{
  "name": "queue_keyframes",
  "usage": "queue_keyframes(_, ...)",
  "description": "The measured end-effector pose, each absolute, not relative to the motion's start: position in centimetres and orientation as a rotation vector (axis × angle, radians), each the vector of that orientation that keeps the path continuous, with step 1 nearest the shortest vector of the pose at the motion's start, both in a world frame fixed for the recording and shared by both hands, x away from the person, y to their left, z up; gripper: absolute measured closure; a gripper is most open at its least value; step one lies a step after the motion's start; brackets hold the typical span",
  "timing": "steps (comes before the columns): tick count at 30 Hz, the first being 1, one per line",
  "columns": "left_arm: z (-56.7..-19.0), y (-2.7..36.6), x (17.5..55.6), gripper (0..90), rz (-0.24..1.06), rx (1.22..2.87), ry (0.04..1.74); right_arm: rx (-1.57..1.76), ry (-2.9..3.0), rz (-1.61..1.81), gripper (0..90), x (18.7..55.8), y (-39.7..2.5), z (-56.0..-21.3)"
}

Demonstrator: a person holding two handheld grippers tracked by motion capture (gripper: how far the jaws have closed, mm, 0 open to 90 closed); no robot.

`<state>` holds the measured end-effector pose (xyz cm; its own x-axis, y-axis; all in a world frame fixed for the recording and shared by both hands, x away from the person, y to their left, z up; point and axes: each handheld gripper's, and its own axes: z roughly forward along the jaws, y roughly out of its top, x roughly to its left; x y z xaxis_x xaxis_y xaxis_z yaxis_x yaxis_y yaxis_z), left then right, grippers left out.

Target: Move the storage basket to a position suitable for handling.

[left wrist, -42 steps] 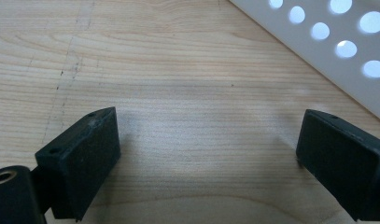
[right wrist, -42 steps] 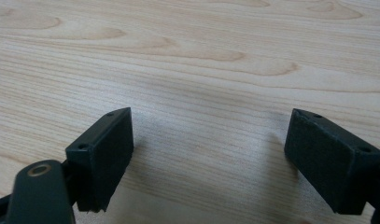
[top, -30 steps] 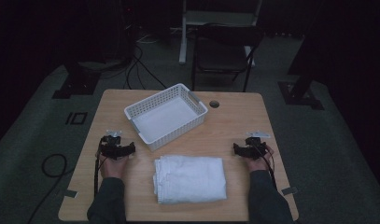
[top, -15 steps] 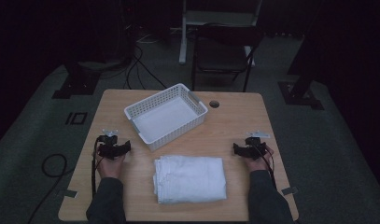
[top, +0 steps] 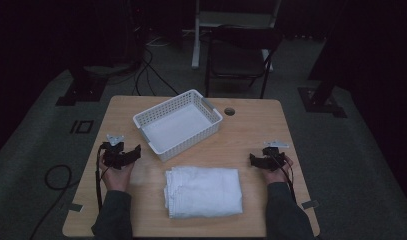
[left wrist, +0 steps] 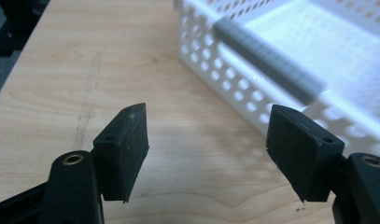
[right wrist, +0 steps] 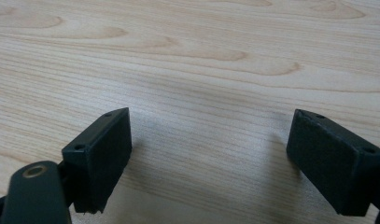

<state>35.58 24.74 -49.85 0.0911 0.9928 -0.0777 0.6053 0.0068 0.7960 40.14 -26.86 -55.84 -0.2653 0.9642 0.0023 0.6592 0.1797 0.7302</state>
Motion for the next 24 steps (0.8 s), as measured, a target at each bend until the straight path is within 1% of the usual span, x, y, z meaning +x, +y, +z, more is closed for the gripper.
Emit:
queue_keyframes(6, -48.4, 24.0, 35.0, 27.8, 0.691, 1.661, 1.542, 1.523, 1.996, 0.868, 14.0, 40.1, -26.9, -55.8)
queue_keyframes(12, -47.7, 22.9, 34.8, 27.4, 0.645, 1.664, 1.496, 1.521, 1.997, 0.868, 14.0, 40.1, -26.9, -55.8)
queue_keyframes(15, -47.6, 22.2, 34.7, 27.5, 0.652, 1.671, 1.477, 1.522, 1.997, 0.868, 14.0, 40.1, -26.9, -55.8)
queue_keyframes(24, -48.4, 20.8, 35.4, 27.5, 0.609, 1.733, 1.47, 1.522, 1.996, 0.868, 14.0, 40.1, -26.9, -55.8)
